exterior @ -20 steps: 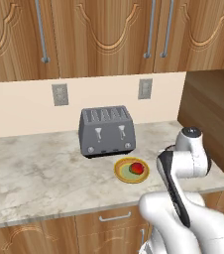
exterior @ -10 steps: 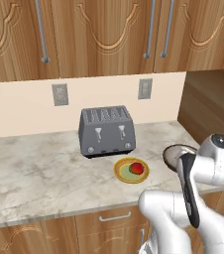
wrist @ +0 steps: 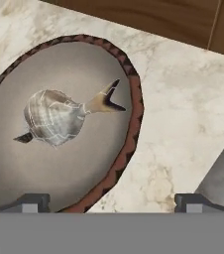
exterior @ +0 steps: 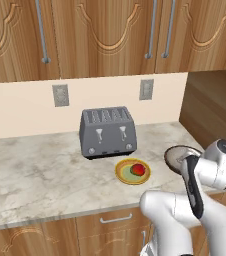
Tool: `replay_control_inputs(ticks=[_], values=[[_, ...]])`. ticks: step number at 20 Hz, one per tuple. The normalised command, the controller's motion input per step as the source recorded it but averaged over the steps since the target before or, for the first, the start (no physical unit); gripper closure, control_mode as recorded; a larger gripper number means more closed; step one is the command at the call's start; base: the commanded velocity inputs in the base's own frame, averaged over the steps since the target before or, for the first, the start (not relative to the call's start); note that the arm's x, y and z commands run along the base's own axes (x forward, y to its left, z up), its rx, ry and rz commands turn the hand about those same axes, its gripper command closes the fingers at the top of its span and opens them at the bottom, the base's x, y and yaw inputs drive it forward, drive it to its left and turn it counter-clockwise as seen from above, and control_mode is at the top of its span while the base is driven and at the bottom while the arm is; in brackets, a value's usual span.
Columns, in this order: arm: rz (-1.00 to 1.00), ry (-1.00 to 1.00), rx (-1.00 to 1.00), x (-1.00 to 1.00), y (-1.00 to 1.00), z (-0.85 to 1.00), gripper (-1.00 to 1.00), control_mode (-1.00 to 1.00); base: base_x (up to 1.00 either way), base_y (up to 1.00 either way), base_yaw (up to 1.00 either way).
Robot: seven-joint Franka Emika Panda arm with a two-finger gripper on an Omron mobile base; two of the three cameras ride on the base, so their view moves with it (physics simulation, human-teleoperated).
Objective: Remove the mango from the bowl and place it on the small plate. Then place the bowl with only the fish in the microwave, close the door, and press the start button to microwave the fish.
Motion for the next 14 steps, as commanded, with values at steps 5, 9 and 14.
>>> replay_control_inputs(ticks=[5, 9, 14], values=[[0.00, 0.08, 0.02, 0.28, -0.29, -0.20, -1.00, -1.00, 0.00, 0.00, 0.00], [0.00, 0.04, 0.04, 0.36, -0.10, -0.20, -1.00, -1.00, 0.00, 0.00, 0.00], [0.00, 0.00, 0.06, 0.21, -0.11, -0.17, -1.00, -1.00, 0.00, 0.00, 0.00]])
